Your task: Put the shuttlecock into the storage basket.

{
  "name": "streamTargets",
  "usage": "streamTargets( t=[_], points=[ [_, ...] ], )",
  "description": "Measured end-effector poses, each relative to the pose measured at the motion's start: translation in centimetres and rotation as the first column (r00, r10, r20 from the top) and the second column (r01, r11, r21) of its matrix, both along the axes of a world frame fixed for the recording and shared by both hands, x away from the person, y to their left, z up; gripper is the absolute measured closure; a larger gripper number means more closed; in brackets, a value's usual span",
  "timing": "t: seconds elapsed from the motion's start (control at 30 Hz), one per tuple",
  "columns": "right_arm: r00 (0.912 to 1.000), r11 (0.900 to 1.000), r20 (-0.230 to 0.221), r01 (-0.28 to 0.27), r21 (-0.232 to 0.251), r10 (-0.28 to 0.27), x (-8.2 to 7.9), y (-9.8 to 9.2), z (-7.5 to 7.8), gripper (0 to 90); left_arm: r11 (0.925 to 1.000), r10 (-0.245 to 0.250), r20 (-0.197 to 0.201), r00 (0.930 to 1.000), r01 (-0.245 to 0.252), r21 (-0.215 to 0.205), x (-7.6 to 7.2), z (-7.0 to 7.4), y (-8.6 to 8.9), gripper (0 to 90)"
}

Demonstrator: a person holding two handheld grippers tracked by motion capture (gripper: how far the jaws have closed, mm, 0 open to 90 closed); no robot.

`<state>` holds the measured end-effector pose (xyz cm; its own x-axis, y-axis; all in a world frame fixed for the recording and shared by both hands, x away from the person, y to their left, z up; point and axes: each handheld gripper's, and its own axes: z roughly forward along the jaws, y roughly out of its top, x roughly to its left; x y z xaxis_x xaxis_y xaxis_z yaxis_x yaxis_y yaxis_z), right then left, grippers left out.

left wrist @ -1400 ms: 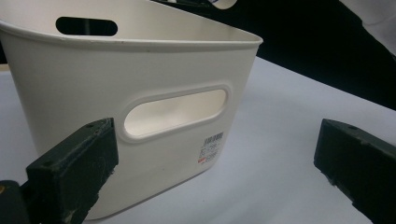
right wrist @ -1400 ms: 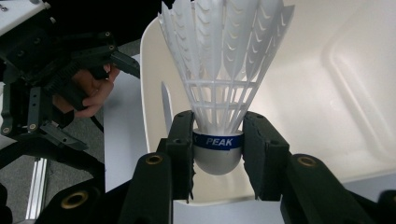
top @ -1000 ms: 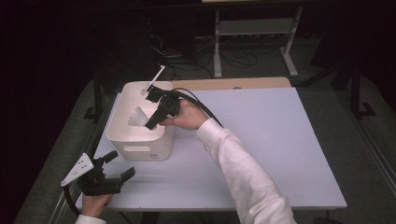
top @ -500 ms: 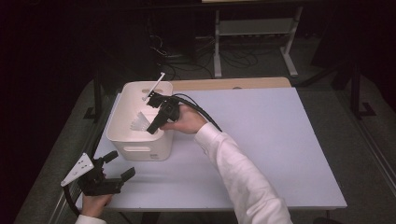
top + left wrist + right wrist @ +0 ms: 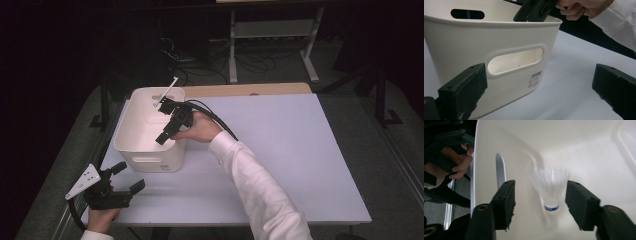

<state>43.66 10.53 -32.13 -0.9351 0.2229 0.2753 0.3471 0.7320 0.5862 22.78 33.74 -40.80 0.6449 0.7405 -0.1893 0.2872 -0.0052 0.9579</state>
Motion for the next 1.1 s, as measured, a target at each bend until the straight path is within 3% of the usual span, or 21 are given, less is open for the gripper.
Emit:
streamTargets(
  t=[0.23,0.53,0.63,1.1],
  points=[
    [0.9999,0.999,0.000,0.011,0.049,-0.011,0.3,-1.2,0.7,16.6,1.0000,-0.001,-0.003,1.0000,0.001,0.002,0.0,0.0,0.0,0.0],
    [0.9949,0.995,0.082,0.052,0.085,-0.059,0.4,-2.7,1.6,1.9,0.9998,-0.008,-0.004,1.0000,0.008,0.019,0.1,0.0,0.1,0.0],
    [0.9943,0.994,0.084,0.058,0.098,-0.066,0.4,-3.2,1.9,0.9,1.0000,-0.006,-0.004,1.0000,0.006,0.004,0.1,-0.1,0.0,0.0],
    [0.9867,0.986,0.119,0.094,0.137,-0.110,0.3,-5.4,2.4,0.0,1.0000,-0.005,-0.011,0.9999,0.005,0.007,0.0,-0.1,-0.1,0.0]
  ],
)
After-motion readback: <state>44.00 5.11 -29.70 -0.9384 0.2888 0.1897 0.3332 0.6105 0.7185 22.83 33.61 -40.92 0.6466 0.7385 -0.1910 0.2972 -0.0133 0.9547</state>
